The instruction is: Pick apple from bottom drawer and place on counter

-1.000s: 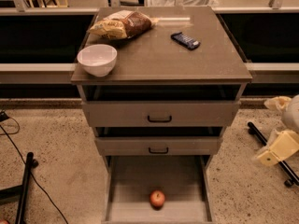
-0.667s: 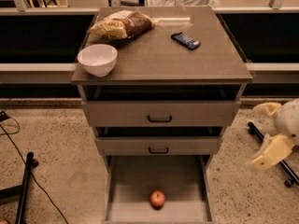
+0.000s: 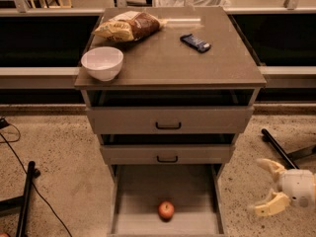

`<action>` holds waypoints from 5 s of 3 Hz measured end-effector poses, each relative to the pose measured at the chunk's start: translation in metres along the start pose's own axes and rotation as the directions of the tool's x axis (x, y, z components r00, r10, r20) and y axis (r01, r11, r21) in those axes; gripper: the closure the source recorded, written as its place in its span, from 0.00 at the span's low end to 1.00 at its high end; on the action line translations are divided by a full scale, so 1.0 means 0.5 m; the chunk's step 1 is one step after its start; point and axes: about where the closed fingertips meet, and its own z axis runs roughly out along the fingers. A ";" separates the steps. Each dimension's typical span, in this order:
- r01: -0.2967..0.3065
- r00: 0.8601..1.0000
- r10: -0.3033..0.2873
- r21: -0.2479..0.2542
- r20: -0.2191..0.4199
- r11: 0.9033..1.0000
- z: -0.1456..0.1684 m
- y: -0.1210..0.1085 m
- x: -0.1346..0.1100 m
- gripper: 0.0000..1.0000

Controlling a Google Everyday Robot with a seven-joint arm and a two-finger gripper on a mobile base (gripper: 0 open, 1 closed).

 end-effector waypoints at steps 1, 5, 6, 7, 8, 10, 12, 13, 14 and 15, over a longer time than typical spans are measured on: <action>-0.019 1.000 0.018 -0.023 -0.003 1.000 0.023 0.002 0.020 0.00; 0.130 0.987 -0.114 -0.136 0.115 0.982 0.408 0.081 0.230 0.00; 0.129 0.987 -0.114 -0.136 0.112 0.982 0.406 0.080 0.230 0.00; 0.147 0.979 -0.128 -0.108 0.159 0.983 0.443 0.049 0.234 0.00; 0.262 0.936 -0.265 0.044 0.232 0.964 0.554 -0.058 0.242 0.00; 0.320 0.886 -0.367 0.198 0.285 0.926 0.625 -0.160 0.298 0.00; 0.325 0.936 -0.332 0.080 0.117 0.942 0.788 -0.202 0.486 0.00; 0.349 0.936 -0.350 0.028 0.037 0.937 0.853 -0.219 0.570 0.00; 0.373 0.927 -0.374 -0.039 -0.010 0.927 0.892 -0.211 0.608 0.00; 0.361 0.930 -0.366 -0.105 -0.029 0.927 0.914 -0.203 0.642 0.18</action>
Offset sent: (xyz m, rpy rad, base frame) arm 0.0258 0.0736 -0.0726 -0.0533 0.1094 0.2771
